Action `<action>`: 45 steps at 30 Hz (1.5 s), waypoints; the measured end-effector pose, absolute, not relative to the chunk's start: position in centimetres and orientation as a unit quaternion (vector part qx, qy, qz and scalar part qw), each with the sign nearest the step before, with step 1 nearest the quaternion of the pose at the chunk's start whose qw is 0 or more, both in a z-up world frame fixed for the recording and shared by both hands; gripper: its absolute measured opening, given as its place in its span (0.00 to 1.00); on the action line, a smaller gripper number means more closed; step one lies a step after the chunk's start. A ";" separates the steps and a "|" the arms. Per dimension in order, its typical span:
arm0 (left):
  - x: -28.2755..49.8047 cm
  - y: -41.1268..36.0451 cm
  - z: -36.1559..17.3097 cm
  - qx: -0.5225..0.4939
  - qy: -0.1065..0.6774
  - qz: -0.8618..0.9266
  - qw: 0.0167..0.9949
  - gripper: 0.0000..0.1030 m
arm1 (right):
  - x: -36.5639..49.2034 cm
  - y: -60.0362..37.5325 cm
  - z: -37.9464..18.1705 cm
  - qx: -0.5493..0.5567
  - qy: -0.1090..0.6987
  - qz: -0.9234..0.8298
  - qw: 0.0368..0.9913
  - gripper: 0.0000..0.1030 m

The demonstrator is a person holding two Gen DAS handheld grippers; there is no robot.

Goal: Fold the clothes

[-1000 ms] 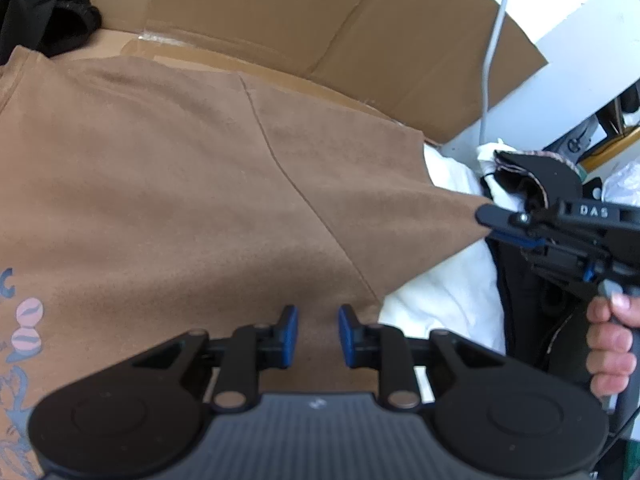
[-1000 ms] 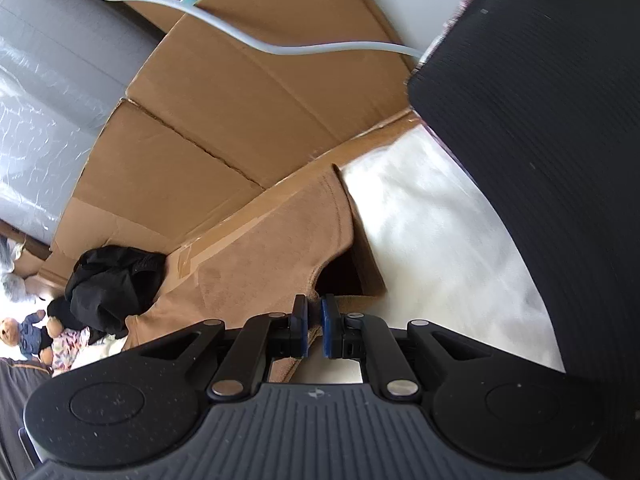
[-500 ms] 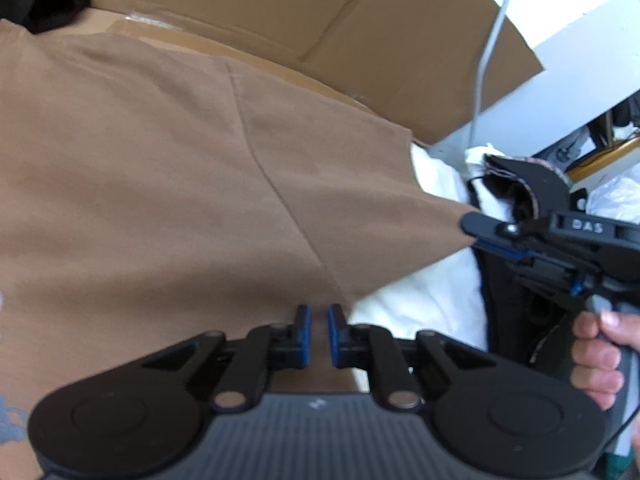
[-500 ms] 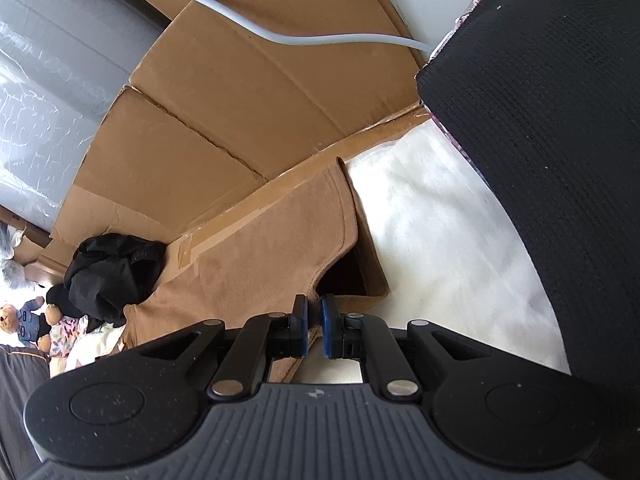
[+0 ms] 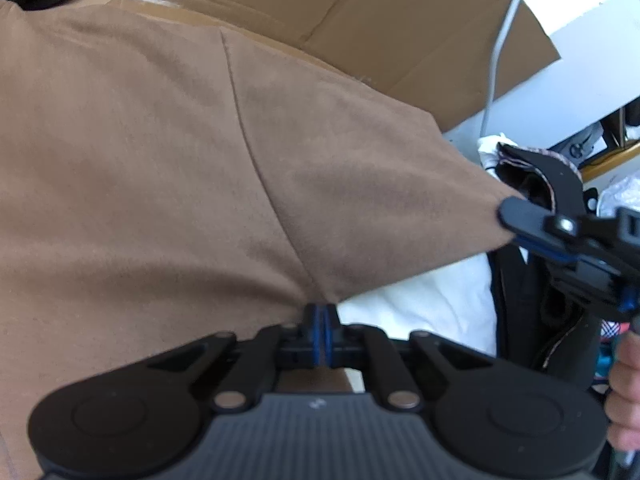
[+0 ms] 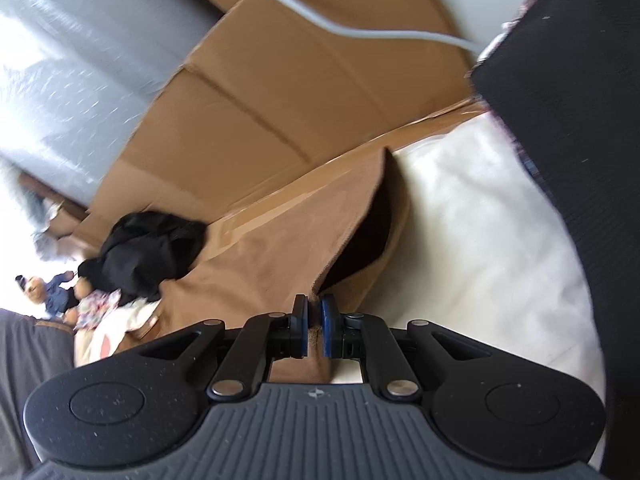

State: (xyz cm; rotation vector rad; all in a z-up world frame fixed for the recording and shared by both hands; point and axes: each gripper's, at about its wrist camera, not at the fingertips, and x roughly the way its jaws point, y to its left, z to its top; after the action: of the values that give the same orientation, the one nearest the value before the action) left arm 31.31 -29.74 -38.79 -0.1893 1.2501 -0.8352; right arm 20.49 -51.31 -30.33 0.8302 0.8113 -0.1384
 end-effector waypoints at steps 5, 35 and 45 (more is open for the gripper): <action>31.5 -29.4 -39.1 -0.107 0.574 -0.372 0.722 0.03 | 20.6 -49.3 -29.7 0.381 0.394 -0.029 0.836 0.07; 34.5 -19.2 -32.9 -0.164 0.550 -0.297 0.763 0.13 | 19.7 -38.6 -31.4 0.275 0.464 0.028 0.841 0.47; 36.1 -19.0 -32.0 -0.163 0.542 -0.298 0.769 0.16 | 19.8 -44.0 -30.9 0.268 0.434 -0.038 0.859 0.47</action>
State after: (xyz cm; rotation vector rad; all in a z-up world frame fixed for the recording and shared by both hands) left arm 36.11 -19.01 -32.00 -0.3547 1.1762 -0.6459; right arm 19.79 -43.99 -30.94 0.5624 0.9115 -0.0802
